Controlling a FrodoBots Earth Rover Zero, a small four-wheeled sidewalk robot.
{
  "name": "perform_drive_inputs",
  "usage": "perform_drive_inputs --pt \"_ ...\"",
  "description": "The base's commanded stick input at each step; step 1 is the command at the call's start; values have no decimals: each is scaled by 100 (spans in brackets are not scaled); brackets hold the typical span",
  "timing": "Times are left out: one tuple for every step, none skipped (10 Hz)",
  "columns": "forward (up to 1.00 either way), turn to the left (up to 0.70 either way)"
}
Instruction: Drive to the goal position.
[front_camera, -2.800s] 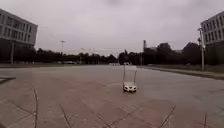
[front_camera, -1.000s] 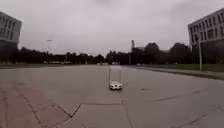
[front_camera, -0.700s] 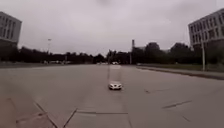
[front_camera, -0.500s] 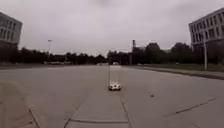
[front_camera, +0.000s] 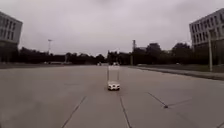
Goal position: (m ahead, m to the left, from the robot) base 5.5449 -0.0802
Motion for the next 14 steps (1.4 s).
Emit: perform_drive_inputs --pt "100 0" --pt "100 0" --pt "100 0" --pt "100 0" --pt "100 0" --pt "100 0" --pt "100 0" --pt "100 0" --pt "100 0" --pt "100 0" --pt "100 0" --pt "100 0" --pt "100 0" --pt "100 0"
